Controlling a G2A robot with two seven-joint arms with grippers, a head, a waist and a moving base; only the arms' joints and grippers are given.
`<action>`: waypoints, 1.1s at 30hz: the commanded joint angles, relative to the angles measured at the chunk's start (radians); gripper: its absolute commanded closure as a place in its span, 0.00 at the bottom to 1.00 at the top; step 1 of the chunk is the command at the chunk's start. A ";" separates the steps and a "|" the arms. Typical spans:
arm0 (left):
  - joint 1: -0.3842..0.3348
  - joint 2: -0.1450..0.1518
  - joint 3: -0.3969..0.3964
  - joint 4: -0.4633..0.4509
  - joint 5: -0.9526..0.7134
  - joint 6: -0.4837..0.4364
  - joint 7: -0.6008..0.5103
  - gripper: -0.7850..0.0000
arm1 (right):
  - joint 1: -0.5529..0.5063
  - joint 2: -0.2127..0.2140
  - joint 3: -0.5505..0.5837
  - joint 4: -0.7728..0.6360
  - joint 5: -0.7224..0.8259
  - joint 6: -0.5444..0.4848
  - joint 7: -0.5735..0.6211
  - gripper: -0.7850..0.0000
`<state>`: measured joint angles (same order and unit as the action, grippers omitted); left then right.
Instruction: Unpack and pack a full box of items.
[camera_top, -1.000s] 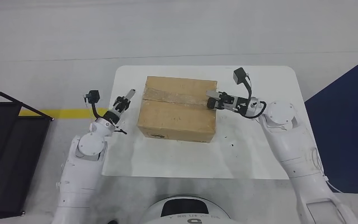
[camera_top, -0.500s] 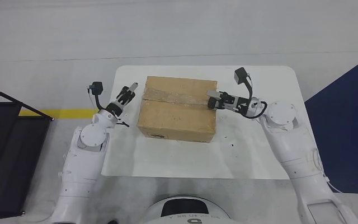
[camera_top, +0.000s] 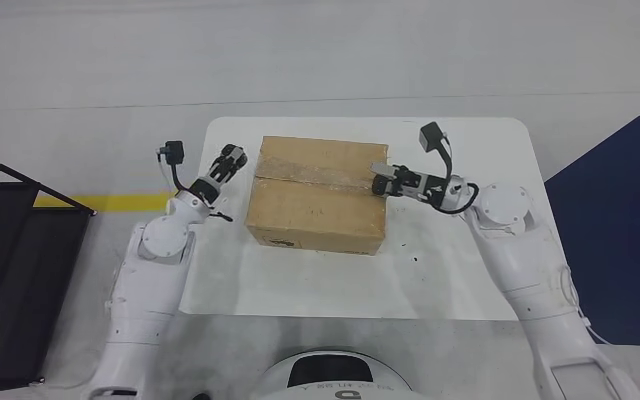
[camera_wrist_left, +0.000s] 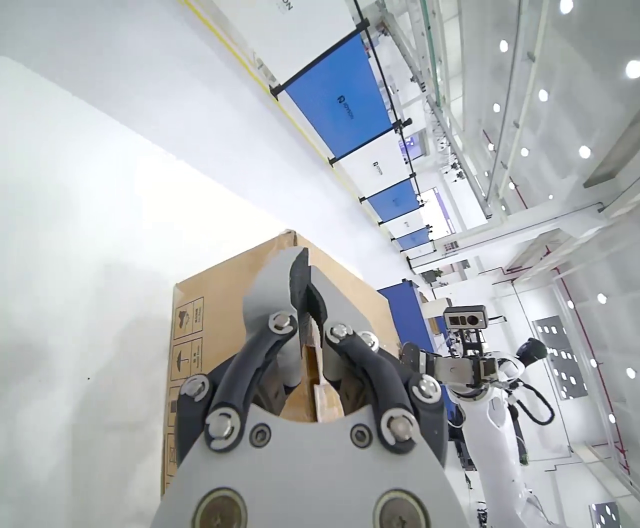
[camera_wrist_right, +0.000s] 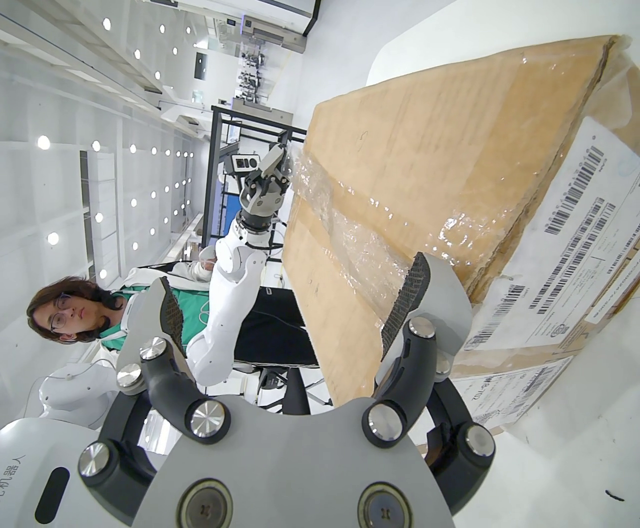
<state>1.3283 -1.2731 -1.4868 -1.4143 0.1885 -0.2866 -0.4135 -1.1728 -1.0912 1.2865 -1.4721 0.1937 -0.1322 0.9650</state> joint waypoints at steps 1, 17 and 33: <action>0.010 0.002 -0.008 -0.014 -0.013 -0.012 -0.007 1.00 | -0.002 0.001 0.001 0.000 0.001 -0.002 -0.002 0.00; 0.136 0.018 -0.071 -0.151 -0.069 -0.031 -0.003 1.00 | 0.008 0.003 -0.010 -0.002 0.004 -0.009 -0.017 0.00; 0.156 0.029 -0.057 -0.145 0.127 0.003 0.059 0.00 | 0.006 0.007 -0.011 -0.013 0.001 -0.020 -0.035 0.00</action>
<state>1.4840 -1.2433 -1.5501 -1.5624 0.3146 -0.2779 -0.3587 -1.1664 -1.0847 1.2753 -1.4844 0.1957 -0.1531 0.9304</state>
